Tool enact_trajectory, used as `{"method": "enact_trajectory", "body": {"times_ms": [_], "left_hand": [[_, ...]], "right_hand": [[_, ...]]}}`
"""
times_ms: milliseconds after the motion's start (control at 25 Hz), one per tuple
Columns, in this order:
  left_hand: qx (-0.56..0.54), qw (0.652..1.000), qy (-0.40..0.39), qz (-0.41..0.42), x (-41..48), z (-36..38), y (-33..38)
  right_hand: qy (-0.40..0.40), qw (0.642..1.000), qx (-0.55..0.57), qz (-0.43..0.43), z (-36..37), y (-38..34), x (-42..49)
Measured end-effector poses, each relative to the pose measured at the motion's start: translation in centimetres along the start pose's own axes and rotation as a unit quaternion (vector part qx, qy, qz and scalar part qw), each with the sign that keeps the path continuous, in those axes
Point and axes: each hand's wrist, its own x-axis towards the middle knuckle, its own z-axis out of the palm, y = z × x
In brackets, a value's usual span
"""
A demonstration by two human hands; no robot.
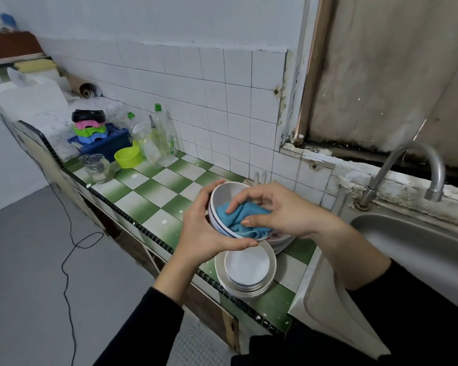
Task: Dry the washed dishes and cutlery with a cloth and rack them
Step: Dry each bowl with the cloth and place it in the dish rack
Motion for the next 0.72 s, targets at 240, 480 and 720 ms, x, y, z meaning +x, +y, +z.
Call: {"method": "enact_trajectory", "body": {"times_ms": [240,480,720], "left_hand": [[-0.039,0.998,0.023,-0.036,0.2,1.2,-0.3],[-0.149,0.979,0.053,-0.132,0.1,4.7,2.7],[-0.288,0.929,-0.011,-0.234,-3.0,12.6,9.4]], "right_hand": [[0.079,0.993,0.077,-0.048,-3.0,-0.6,-3.8],[0.281,0.954,0.101,-0.019,-4.8,-0.2,-11.5],[0.408,0.91,0.066,0.034,-1.7,-1.0,-20.1]]}}
